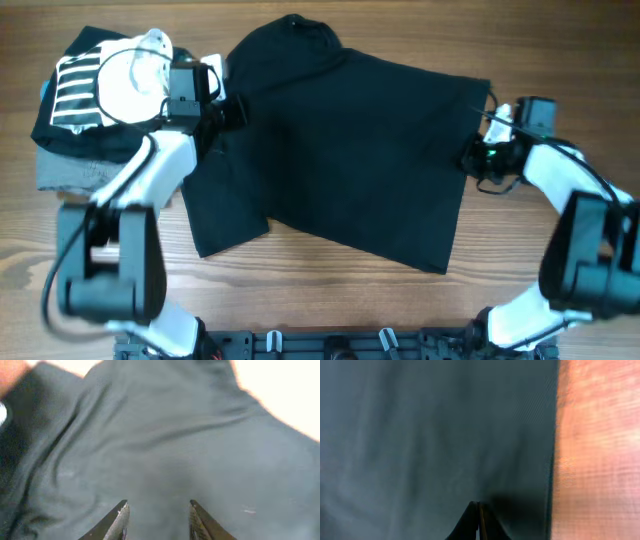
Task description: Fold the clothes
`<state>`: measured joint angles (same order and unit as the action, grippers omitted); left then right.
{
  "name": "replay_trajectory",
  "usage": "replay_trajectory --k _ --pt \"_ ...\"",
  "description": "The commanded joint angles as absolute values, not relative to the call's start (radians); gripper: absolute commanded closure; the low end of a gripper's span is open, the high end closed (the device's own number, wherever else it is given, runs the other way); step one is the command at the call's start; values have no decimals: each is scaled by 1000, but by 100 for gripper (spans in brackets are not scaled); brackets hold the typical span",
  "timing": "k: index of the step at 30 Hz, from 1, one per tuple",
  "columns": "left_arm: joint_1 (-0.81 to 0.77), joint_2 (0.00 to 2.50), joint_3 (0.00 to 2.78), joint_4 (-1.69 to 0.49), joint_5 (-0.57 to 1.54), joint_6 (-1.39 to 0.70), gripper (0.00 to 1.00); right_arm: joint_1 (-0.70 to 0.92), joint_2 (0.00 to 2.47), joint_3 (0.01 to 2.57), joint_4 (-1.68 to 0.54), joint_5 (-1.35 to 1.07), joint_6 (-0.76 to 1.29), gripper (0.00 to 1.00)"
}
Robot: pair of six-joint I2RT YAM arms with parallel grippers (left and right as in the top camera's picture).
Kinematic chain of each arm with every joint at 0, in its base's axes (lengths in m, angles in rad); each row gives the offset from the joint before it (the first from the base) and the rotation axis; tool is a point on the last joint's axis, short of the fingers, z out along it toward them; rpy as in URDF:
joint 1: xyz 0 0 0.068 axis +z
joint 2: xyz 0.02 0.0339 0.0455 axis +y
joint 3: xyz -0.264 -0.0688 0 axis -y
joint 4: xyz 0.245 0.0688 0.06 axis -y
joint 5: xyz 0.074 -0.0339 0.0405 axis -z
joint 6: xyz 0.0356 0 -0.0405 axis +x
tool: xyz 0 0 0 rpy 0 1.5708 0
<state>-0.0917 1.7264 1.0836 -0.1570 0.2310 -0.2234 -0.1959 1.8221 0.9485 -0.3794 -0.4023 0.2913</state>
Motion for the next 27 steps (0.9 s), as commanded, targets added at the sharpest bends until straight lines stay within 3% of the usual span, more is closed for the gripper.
replay_trajectory --k 1,6,14,16,17,18,21,23,24,27 --pt "-111 1567 1081 -225 235 -213 58 -200 1935 941 -307 -309 431 96" --pt "-111 1389 1081 -369 234 -213 55 -295 1982 967 -308 24 522 96" --pt "-111 1333 1081 -480 208 -213 49 -410 1964 1212 -421 -84 340 95" --pt "-111 1333 1081 -521 208 -213 45 -413 1921 1267 -477 -150 312 84" --pt "-111 1333 1081 -587 208 -213 39 -419 1859 1304 -535 -257 287 60" --pt "-110 1333 1081 -631 204 -213 31 -420 1811 1313 -566 -307 288 54" --pt "-109 1338 1080 -787 185 -215 20 -420 1647 1314 -654 -414 289 49" --pt "-109 1349 1072 -868 184 -247 20 -415 1537 1314 -748 -453 292 46" --pt "-109 1358 1055 -899 185 -268 21 -411 1482 1314 -816 -454 312 42" --pt "-109 1392 961 -898 191 -306 37 -390 1394 1314 -1018 -437 321 40"
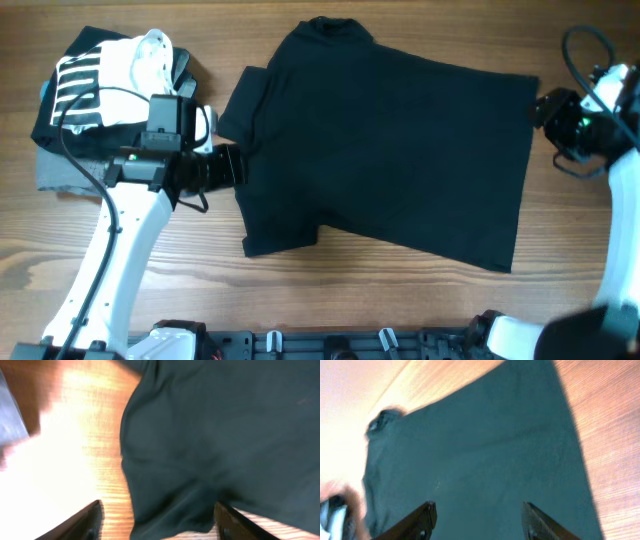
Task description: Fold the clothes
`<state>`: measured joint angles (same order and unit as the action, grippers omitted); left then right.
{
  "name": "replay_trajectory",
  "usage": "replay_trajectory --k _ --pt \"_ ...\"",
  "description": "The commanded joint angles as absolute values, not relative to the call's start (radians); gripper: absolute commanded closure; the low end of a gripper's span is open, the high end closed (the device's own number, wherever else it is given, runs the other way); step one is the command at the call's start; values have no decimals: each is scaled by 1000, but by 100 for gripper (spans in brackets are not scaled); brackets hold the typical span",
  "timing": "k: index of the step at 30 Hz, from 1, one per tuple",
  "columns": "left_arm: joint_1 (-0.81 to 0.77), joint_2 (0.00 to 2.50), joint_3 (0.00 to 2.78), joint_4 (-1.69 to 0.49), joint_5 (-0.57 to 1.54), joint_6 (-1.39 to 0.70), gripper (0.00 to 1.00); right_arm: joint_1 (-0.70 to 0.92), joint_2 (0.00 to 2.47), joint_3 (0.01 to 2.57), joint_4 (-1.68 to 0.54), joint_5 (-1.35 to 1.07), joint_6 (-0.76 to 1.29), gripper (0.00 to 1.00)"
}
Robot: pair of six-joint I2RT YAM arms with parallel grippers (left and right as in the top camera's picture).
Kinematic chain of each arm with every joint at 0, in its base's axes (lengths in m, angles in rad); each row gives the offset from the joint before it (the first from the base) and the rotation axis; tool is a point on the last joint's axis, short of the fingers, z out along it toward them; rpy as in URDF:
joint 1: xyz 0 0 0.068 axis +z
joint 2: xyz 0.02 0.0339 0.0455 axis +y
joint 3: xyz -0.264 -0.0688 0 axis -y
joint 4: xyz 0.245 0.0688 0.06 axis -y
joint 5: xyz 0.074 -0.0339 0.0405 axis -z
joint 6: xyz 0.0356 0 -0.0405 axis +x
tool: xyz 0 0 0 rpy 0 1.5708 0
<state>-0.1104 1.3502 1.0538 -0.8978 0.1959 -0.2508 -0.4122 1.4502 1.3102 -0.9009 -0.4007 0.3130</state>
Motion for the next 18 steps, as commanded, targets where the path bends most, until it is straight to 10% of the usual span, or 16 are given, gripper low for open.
replay_trajectory --k 1,12,16,18 --pt "-110 1409 912 -876 196 -327 41 -383 1389 1314 -1089 -418 314 39" --pt "-110 1607 687 -574 315 -326 55 -346 1399 855 -971 -421 318 37" --pt "-110 1633 680 -538 326 -326 93 -346 1399 722 -923 -415 332 36" --pt "-109 1631 681 -535 326 -322 96 -346 1399 676 -915 -394 374 31"
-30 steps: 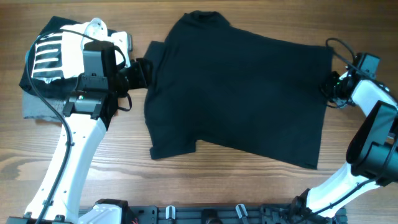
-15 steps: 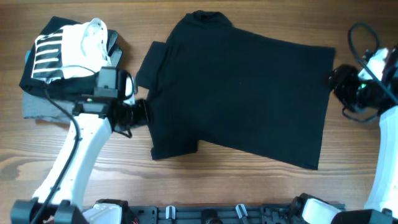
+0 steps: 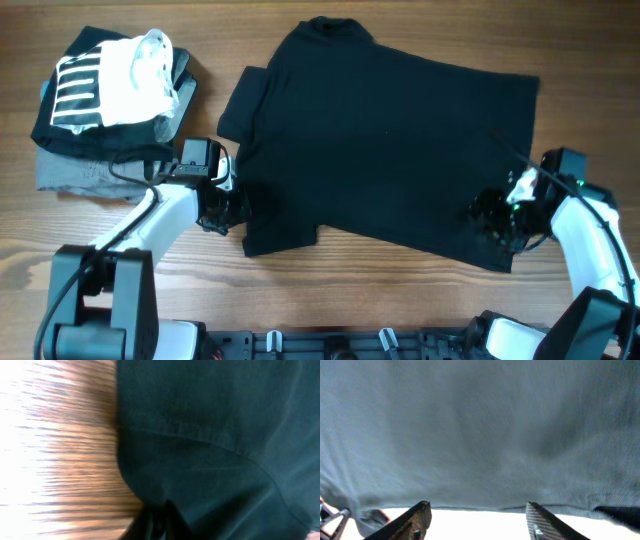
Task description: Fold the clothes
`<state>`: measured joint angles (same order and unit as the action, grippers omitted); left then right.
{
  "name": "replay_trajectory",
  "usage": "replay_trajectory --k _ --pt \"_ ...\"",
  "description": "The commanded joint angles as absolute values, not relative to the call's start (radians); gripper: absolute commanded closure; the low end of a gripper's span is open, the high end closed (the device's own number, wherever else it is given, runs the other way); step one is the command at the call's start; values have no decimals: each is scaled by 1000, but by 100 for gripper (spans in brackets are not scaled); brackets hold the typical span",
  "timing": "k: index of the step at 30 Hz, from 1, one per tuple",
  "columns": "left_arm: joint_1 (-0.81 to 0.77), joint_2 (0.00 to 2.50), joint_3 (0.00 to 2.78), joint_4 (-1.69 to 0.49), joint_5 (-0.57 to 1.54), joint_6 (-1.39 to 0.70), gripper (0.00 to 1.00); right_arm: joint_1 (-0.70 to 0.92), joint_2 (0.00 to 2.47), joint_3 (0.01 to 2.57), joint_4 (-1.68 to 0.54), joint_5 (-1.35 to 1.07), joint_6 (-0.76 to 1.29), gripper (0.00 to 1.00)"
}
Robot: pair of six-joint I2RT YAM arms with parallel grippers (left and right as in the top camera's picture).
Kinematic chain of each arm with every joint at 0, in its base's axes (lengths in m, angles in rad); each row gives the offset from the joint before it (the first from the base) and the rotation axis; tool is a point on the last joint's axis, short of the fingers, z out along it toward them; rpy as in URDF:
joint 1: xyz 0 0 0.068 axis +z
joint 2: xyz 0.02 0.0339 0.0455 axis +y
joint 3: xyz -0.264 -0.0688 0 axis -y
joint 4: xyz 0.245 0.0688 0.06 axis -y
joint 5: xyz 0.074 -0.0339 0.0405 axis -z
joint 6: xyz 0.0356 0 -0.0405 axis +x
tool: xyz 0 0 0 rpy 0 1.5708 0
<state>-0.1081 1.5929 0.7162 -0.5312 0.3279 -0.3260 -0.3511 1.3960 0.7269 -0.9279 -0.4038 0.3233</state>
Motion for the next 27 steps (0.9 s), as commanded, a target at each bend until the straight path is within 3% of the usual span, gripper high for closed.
replay_trajectory --k 1,18,24,25,27 --pt "-109 1629 681 -543 326 -322 96 -346 1399 657 -907 -393 380 28" --pt "-109 1456 740 -659 321 -319 96 -369 1399 532 -855 -241 707 27" --pt "-109 1456 740 -660 321 -315 96 -485 1399 540 -837 -205 672 26" --pt "-109 1456 740 -659 321 -302 96 -511 1399 540 -830 -202 671 28" --pt "-109 1456 740 -659 318 -295 96 -552 1399 540 -830 -175 651 49"
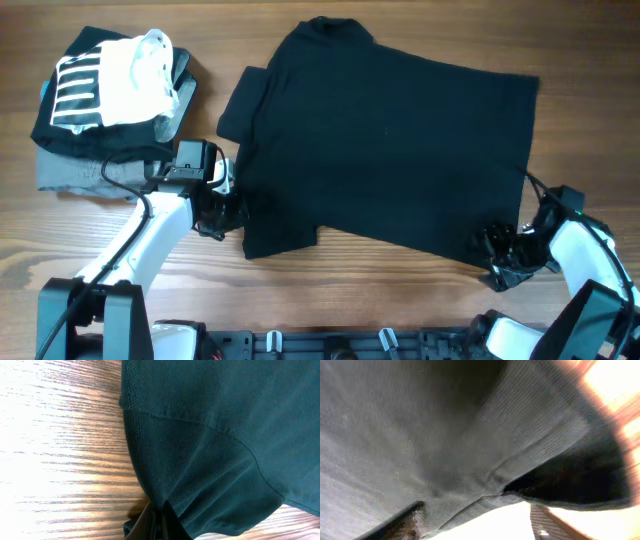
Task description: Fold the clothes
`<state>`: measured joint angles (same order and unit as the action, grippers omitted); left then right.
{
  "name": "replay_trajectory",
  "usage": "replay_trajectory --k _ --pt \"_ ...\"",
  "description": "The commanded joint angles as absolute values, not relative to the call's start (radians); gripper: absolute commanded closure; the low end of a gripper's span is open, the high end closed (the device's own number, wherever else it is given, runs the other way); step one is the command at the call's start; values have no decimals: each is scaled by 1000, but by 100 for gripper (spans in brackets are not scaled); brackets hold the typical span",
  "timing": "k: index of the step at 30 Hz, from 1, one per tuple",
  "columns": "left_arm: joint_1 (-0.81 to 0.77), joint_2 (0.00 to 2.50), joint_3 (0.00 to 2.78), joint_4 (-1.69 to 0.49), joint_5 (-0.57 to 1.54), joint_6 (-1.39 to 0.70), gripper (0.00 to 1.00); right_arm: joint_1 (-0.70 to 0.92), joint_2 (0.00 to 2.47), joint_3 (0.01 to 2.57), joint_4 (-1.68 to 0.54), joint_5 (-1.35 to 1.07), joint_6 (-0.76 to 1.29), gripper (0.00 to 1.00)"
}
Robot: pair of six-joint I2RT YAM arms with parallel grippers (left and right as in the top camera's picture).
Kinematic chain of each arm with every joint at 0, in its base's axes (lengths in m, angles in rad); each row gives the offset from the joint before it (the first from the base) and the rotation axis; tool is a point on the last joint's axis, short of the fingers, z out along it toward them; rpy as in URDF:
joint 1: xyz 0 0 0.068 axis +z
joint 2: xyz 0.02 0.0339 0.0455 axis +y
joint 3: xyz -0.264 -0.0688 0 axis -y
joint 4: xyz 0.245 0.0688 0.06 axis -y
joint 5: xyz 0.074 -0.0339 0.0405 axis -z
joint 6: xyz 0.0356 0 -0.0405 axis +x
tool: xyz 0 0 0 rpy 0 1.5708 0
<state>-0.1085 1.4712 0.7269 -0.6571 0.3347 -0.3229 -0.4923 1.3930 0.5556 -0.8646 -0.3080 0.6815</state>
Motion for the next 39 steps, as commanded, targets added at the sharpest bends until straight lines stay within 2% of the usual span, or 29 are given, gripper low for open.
replay_trajectory --k 1,3,4,9,16,23,28,29,30,32,37,39 --pt "-109 1456 740 -659 318 -296 96 -564 1399 539 -830 -157 654 63" --pt "-109 1456 740 -658 318 -296 96 -564 1399 539 -825 -157 653 89" --pt "-109 1456 740 -658 318 -296 96 -564 1398 540 -823 -161 641 96" --pt "-106 1425 751 -686 317 -296 96 -564 1370 618 -892 -245 487 95" --pt "-22 1320 891 -910 304 -304 96 -532 1170 730 -1026 -411 366 96" --pt "16 1182 915 -1038 299 -334 96 -475 935 787 -1221 -439 403 96" --pt "1 1132 916 -910 317 -351 96 -475 912 789 -1157 -408 480 96" --pt "-2 1141 916 -922 313 -345 94 -475 926 789 -1152 -420 489 96" --pt "-10 1162 914 -954 285 -345 83 -475 942 789 -1152 -419 490 96" --pt "-18 1209 893 -969 265 -345 71 -475 971 789 -1150 -419 474 96" --pt "-61 1375 789 -893 281 -345 60 -475 1016 789 -1136 -419 469 96" --pt "-93 1460 762 -862 284 -335 48 -475 1021 789 -1126 -420 470 96"
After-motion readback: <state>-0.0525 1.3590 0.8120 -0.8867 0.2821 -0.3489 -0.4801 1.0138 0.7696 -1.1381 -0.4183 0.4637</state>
